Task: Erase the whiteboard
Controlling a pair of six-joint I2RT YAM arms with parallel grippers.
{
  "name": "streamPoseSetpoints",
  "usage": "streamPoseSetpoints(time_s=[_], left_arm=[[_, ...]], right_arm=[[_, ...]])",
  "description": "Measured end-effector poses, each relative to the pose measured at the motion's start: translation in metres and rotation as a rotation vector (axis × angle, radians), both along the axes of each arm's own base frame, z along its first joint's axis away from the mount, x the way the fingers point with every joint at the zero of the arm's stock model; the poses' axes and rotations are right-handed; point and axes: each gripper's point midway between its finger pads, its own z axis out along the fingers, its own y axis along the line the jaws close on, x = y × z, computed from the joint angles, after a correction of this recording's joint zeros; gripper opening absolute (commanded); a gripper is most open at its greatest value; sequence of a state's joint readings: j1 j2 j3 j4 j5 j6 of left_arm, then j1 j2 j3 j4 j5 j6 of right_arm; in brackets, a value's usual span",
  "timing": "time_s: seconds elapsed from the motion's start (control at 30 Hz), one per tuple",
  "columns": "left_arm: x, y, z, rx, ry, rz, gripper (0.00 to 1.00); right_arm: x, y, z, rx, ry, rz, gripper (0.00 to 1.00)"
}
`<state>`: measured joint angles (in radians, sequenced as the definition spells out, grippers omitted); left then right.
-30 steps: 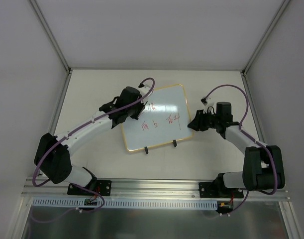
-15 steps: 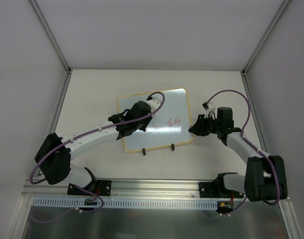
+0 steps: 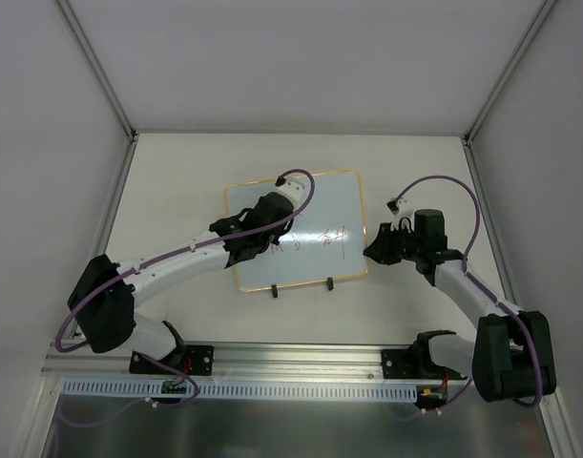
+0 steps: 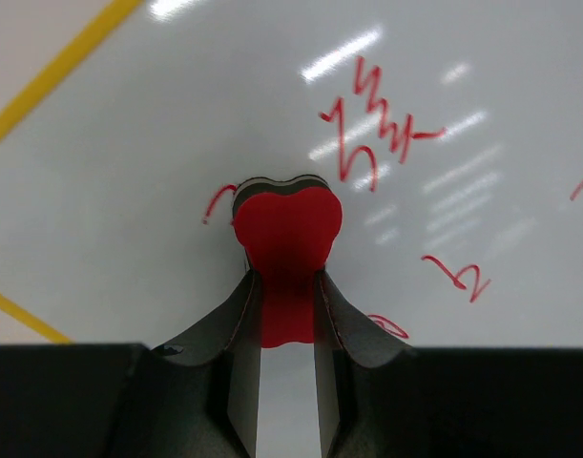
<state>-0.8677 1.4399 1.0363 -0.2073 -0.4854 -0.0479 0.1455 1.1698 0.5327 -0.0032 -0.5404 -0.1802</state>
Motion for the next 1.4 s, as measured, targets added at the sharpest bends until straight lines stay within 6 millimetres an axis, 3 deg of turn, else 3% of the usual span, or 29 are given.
streamPoseSetpoints(time_s=[0.17,0.47,0.63,0.93,1.1,1.27,1.4], left_arm=[[0.027,0.008,0.018,-0.031,-0.051,0.071,0.00],[0.055,-0.023,0.017,-0.065,-0.087,0.039,0.00],[0.046,-0.042,0.014,-0.083,-0.087,-0.006,0.00],[-0.010,-0.079,-0.020,-0.101,-0.015,-0.111,0.00],[-0.015,-0.074,-0.020,-0.099,-0.009,-0.098,0.00],[-0.012,-0.056,-0.011,-0.044,-0.039,-0.066,0.00],[-0.009,-0.046,0.006,-0.023,-0.080,-0.063,0.00]], right_arm=[[0.000,0.001,0.000,-0.013,-0.005,0.001,0.04],[-0.001,0.003,0.002,-0.013,-0.014,0.010,0.04],[-0.002,0.003,0.004,-0.019,-0.028,0.017,0.04],[-0.008,0.000,0.000,-0.059,-0.026,0.014,0.06],[-0.005,-0.005,0.009,-0.077,-0.063,-0.014,0.22],[-0.004,-0.015,0.022,-0.096,-0.119,-0.075,0.46],[-0.008,-0.024,0.035,-0.102,-0.182,-0.144,0.51]])
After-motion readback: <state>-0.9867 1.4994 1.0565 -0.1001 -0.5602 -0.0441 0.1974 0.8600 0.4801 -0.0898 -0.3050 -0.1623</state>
